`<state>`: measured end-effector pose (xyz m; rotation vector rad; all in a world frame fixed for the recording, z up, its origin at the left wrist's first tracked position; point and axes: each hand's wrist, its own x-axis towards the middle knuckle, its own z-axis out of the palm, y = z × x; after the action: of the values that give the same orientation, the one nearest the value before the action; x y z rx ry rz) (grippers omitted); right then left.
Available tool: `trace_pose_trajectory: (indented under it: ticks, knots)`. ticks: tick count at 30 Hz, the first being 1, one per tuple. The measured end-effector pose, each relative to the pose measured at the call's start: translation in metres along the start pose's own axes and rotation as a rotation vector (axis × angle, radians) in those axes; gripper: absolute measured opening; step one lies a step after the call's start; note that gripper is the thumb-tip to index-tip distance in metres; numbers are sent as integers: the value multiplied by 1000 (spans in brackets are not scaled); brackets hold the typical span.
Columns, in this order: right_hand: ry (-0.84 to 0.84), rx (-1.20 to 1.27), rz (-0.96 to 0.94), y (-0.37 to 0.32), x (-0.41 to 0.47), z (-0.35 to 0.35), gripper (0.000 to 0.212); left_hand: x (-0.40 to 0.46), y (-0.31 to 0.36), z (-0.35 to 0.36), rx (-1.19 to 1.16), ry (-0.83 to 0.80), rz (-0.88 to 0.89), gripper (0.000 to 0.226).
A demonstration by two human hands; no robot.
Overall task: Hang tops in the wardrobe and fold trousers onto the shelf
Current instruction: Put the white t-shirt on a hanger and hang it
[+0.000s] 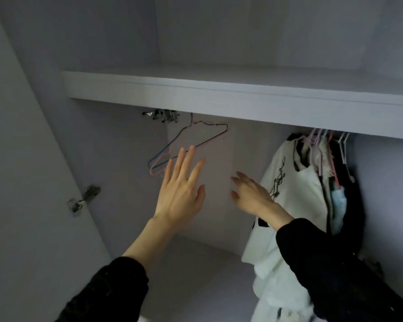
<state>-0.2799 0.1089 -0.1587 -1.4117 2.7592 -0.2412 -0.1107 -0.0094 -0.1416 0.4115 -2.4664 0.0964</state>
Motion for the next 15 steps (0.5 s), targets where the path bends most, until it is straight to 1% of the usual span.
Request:
trace_pose_trajectory:
  ticks: [2, 3, 6, 8, 11, 15]
  knots:
    - [-66, 94, -101, -35, -10, 12, 52, -44, -15, -3, -7, -110, -132, 54]
    - [-103, 116, -146, -53, -16, 20, 51, -67, -23, -4, -13, -180, -197, 55]
    - [-192, 138, -275, -110, -37, 50, 49, -140, -44, -21, -75, -324, -391, 68]
    - [-274, 160, -368, -154, -56, 70, 47, -190, -56, -42, -64, -381, -514, 72]
    - [-387, 221, -488, -218, -95, 97, 44, -270, -69, -74, -6, -452, -672, 52]
    - [-554, 216, -667, -304, -168, 132, 44, -388, -63, -123, 34, -467, -902, 49]
